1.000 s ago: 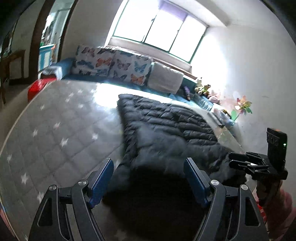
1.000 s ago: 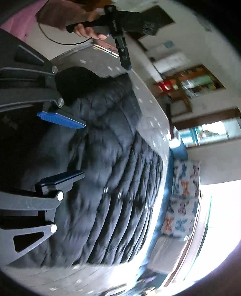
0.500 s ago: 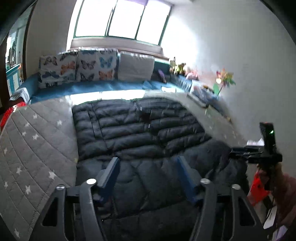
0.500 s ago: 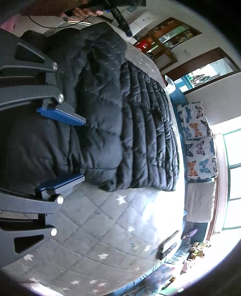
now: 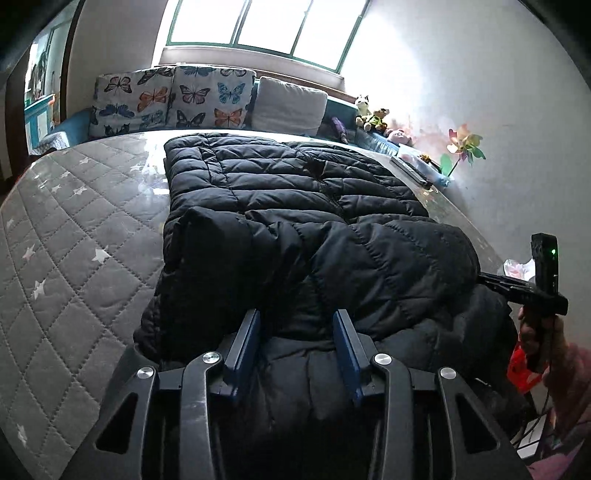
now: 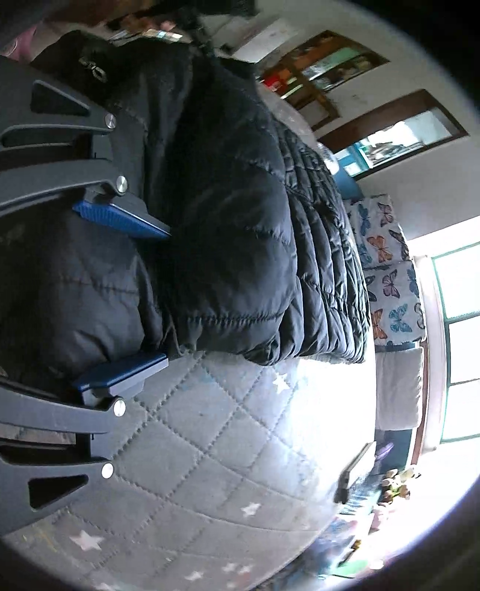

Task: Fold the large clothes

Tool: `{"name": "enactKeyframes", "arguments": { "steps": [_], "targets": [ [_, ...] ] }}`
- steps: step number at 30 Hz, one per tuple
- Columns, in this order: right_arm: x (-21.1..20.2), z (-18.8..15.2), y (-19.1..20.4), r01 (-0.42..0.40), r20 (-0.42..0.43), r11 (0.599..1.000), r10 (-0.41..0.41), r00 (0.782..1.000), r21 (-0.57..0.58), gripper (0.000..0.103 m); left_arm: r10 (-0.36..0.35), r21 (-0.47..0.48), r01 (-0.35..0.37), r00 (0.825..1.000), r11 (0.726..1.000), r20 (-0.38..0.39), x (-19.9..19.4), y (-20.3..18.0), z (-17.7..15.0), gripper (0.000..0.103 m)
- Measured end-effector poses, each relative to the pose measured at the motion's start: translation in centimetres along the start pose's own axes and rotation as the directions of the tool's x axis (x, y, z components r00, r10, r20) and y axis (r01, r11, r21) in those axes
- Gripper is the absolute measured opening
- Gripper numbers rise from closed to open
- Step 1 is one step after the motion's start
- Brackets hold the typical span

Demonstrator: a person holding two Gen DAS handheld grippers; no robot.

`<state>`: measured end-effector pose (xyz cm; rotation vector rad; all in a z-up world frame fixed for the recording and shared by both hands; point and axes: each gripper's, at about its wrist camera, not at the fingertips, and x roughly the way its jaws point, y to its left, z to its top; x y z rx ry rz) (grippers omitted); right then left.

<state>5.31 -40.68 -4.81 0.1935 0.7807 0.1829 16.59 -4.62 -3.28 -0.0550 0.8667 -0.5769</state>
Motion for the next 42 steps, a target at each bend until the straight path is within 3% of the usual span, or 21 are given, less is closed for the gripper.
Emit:
{"name": "enactKeyframes", "arguments": {
  "steps": [4, 6, 11, 15, 18, 22, 25, 28, 35, 42],
  "targets": [
    [-1.1, 1.3, 1.0, 0.055, -0.017, 0.998, -0.056, 0.998, -0.043, 0.066, 0.013, 0.011, -0.013, 1.0, 1.0, -0.001, -0.2, -0.1, -0.3, 0.045],
    [-2.5, 2.6, 2.2, 0.09, 0.016, 0.992, -0.089, 0.996, -0.09, 0.066, 0.015, 0.006, -0.015, 1.0, 1.0, 0.005, -0.2, 0.0, -0.4, 0.045],
    [-4.3, 5.4, 5.9, 0.033, 0.08, 0.982, -0.019, 0.997, -0.186, 0.068, 0.034, 0.013, -0.035, 0.999, 0.999, 0.015, -0.4, -0.4, -0.2, 0.045],
    [-1.1, 6.6, 7.6, -0.014, 0.021, 0.978, 0.019, 1.0, -0.21, 0.068, 0.05, 0.007, -0.05, 0.999, 0.999, -0.003, -1.2, -1.2, 1.1, 0.045],
    [1.5, 6.5, 7.6, -0.036, -0.044, 0.985, 0.029, 0.999, -0.17, 0.069, 0.014, 0.045, -0.015, 0.999, 0.999, 0.029, -2.7, -2.7, 3.7, 0.045],
    [1.7, 6.5, 7.5, -0.035, -0.041, 0.988, 0.029, 0.999, -0.151, 0.069, -0.01, 0.103, 0.007, 1.0, 0.995, 0.024, -1.7, -4.2, 6.8, 0.045],
    [1.8, 6.4, 7.1, -0.031, -0.062, 0.991, 0.023, 0.998, -0.129, 0.069, 0.068, 0.131, -0.064, 0.997, 0.989, -0.024, 1.3, -4.0, 7.9, 0.045],
    [2.5, 6.0, 6.8, -0.026, -0.084, 0.99, 0.014, 0.996, -0.136, 0.069, 0.062, 0.088, -0.055, 0.995, 0.995, -0.082, 3.7, -2.4, 7.1, 0.045],
    [4.0, 4.7, 6.1, -0.039, -0.097, 0.988, 0.025, 0.995, -0.15, 0.069, 0.061, 0.098, -0.055, 0.996, 0.994, -0.06, 4.4, -1.7, 5.1, 0.045],
    [0.4, 3.9, 7.3, -0.029, -0.105, 0.98, 0.009, 0.994, -0.196, 0.069, 0.097, 0.146, -0.09, 0.994, 0.985, -0.04, 3.7, -2.4, 3.4, 0.046]
  ]
}}
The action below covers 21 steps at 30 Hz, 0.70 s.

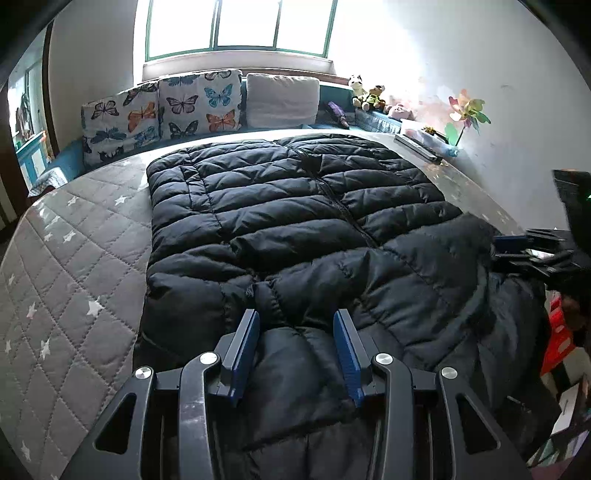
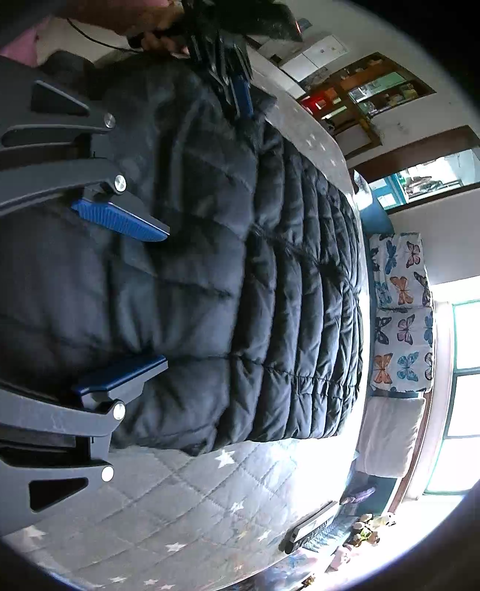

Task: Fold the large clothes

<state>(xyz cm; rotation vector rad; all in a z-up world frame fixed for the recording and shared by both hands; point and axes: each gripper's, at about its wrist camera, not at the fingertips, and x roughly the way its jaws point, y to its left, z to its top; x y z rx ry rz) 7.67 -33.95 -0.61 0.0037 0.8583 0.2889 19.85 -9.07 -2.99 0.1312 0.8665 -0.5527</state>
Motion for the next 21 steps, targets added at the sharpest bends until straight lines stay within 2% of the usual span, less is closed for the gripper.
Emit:
{"name": "enactKeyframes", "arguments": {
  "steps": [2, 4, 7, 12, 15, 17, 21],
  "targets": [
    [-0.7, -1.0, 0.9, -0.001, -0.007, 0.999, 0.001, 1.0, -0.038, 0.07, 0.0, -0.002, 0.0, 1.0, 1.0, 0.002, -0.3, -0.1, -0.3, 0.046],
    [-0.8, -2.6, 1.4, 0.033, -0.027, 0.997, -0.035, 0.999, -0.074, 0.07, -0.003, -0.004, 0.003, 1.0, 1.0, 0.004, -0.6, -0.2, -0.6, 0.046],
    [-0.7, -4.3, 1.0, 0.028, -0.024, 0.996, -0.03, 0.999, -0.08, 0.07, 0.003, 0.004, -0.003, 1.0, 1.0, -0.003, -0.7, -0.5, -1.0, 0.046],
    [-0.5, -4.5, 0.4, 0.012, -0.009, 0.998, -0.012, 1.0, -0.055, 0.07, 0.008, 0.02, -0.008, 1.0, 1.0, 0.002, -0.8, -0.6, -1.2, 0.046],
    [-0.8, -4.4, 0.7, 0.021, -0.006, 0.998, -0.022, 1.0, -0.056, 0.07, -0.024, -0.018, 0.024, 1.0, 1.0, -0.006, -1.6, 0.1, -0.7, 0.046],
    [-1.4, -4.1, 0.8, 0.02, -0.007, 0.998, -0.021, 1.0, -0.058, 0.07, -0.018, -0.034, 0.017, 1.0, 0.999, -0.005, -2.6, 0.2, -0.4, 0.046],
    [-3.3, -2.8, 0.6, -0.008, 0.042, 0.999, 0.01, 0.999, -0.031, 0.07, 0.023, 0.001, -0.023, 0.998, 1.0, 0.057, -5.2, -0.9, 0.0, 0.046]
  ]
}}
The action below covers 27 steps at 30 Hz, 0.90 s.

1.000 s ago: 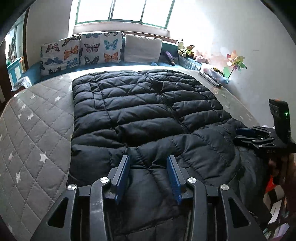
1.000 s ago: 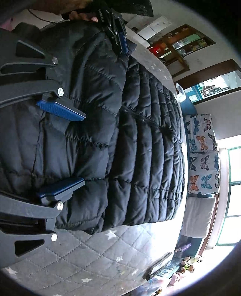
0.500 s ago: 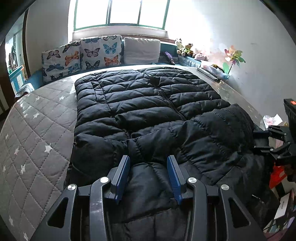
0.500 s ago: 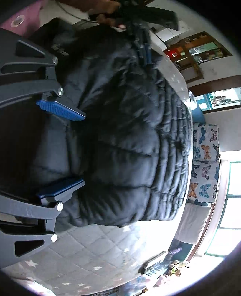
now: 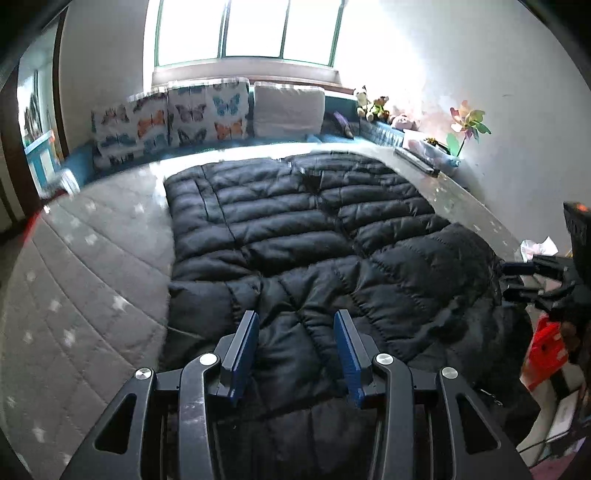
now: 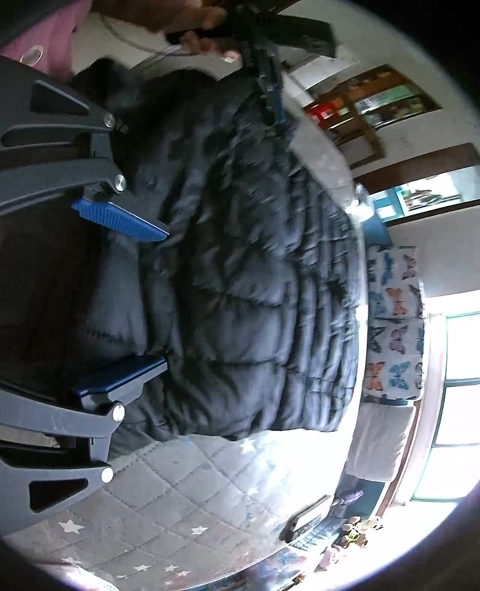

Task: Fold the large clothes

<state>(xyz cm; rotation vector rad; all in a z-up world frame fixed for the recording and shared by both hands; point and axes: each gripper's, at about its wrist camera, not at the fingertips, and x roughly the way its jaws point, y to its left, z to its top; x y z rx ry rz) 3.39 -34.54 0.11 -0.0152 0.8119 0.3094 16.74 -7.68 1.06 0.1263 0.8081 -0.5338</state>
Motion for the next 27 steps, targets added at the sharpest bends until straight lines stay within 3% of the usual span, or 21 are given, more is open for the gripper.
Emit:
{"name": "enactKeyframes", "arguments": {
  "steps": [4, 7, 9, 15, 18, 20, 22, 27],
  "targets": [
    [0.1, 0.8, 0.0, -0.001, 0.023, 1.0, 0.002, 1.0, -0.003, 0.07, -0.048, 0.006, 0.048, 0.999, 0.999, 0.015, -0.8, -0.5, 0.0, 0.046],
    [2.7, 0.2, -0.4, 0.007, -0.037, 1.0, -0.007, 0.999, -0.006, 0.072, 0.003, 0.043, -0.002, 0.999, 0.999, -0.036, 1.0, -0.5, -1.0, 0.046],
    [3.8, -0.9, -0.7, -0.003, -0.006, 1.0, 0.003, 1.0, -0.022, 0.074, -0.026, 0.035, 0.028, 0.999, 0.999, -0.033, 2.1, 0.2, -2.1, 0.047],
    [2.7, -0.4, -0.1, 0.033, -0.02, 0.998, -0.034, 0.999, -0.047, 0.075, -0.014, 0.064, 0.016, 0.999, 0.998, -0.029, 2.5, 0.3, -3.0, 0.047],
    [0.4, -0.1, 0.0, 0.006, 0.048, 1.0, -0.005, 0.999, -0.019, 0.075, -0.007, 0.063, 0.009, 1.0, 0.998, -0.025, 2.7, 0.3, -3.1, 0.047],
    [0.8, -0.5, 0.3, -0.024, 0.023, 0.999, 0.024, 0.999, -0.021, 0.075, -0.005, 0.064, 0.006, 1.0, 0.998, -0.024, 2.8, 0.2, -3.1, 0.047],
    [2.3, -1.4, 0.6, 0.016, -0.001, 0.998, -0.017, 1.0, -0.063, 0.077, -0.006, 0.067, 0.008, 1.0, 0.998, -0.025, 2.8, 0.2, -3.1, 0.047],
    [2.8, -2.5, 0.4, 0.019, 0.035, 0.996, -0.016, 0.999, -0.082, 0.078, 0.008, 0.076, -0.005, 0.999, 0.997, -0.035, 2.8, 0.1, -3.2, 0.048]
  ]
}}
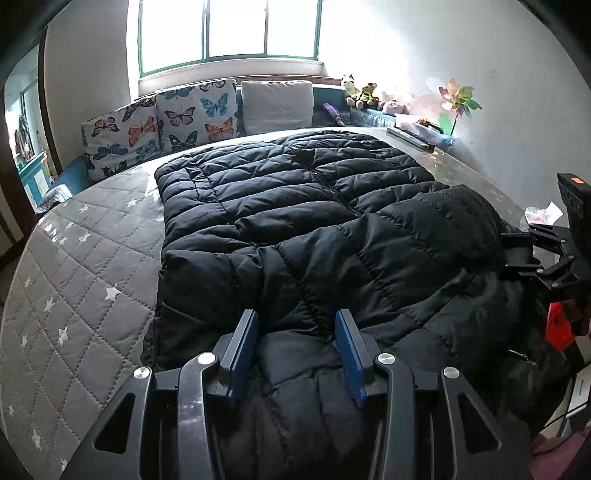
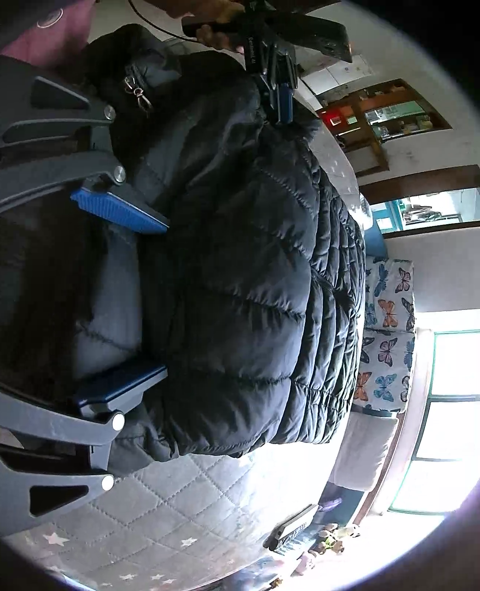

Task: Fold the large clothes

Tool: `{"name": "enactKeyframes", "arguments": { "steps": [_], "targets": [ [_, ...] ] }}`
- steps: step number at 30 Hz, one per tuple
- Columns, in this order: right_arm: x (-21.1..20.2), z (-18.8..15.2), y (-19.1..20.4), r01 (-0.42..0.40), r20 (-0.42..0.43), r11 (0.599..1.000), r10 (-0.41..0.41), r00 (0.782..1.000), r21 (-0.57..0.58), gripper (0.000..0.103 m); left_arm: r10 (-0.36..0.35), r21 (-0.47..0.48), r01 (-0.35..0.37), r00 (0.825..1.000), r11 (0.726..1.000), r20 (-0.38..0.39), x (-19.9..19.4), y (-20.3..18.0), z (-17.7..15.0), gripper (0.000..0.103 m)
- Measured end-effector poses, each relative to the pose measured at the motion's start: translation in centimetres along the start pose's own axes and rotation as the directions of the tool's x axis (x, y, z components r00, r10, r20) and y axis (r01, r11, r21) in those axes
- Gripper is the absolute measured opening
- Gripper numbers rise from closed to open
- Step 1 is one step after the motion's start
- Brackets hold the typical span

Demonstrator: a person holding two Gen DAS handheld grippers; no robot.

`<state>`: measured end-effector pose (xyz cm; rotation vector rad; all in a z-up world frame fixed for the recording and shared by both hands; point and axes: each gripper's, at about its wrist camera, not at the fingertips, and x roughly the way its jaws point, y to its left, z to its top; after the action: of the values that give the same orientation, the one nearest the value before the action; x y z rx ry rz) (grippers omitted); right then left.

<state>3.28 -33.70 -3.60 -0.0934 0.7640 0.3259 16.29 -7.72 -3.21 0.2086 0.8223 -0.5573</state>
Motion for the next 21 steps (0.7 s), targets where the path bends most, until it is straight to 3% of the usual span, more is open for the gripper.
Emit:
{"name": "enactKeyframes", "arguments": {
  "steps": [4, 9, 12, 16, 21],
  "targets": [
    [-0.2, -0.3, 0.1, 0.001, 0.013, 1.0, 0.0, 1.0, -0.017, 0.079, 0.009, 0.004, -0.009, 1.0, 1.0, 0.002, 0.0, -0.2, -0.1, 0.048],
    [-1.1, 1.0, 0.0, 0.003, -0.029, 0.999, -0.002, 1.0, 0.034, 0.079, 0.036, 0.007, -0.036, 0.999, 0.999, -0.025, -0.6, -0.7, 0.8, 0.05],
    [-2.9, 1.9, 0.6, 0.006, 0.011, 1.0, -0.006, 1.0, 0.023, 0.079, 0.055, 0.026, -0.054, 0.998, 0.998, -0.023, -1.7, -1.6, 1.5, 0.05],
    [-4.3, 2.8, 2.2, 0.003, 0.063, 0.999, -0.001, 0.998, -0.045, 0.079, 0.011, 0.042, -0.011, 1.0, 0.999, 0.017, -3.3, -2.8, 2.1, 0.055],
    [-2.7, 3.4, 3.5, -0.021, 0.039, 0.996, 0.025, 0.999, -0.084, 0.079, -0.055, 0.064, 0.053, 0.998, 0.997, 0.02, -3.0, -4.6, 2.6, 0.058]
  ]
}}
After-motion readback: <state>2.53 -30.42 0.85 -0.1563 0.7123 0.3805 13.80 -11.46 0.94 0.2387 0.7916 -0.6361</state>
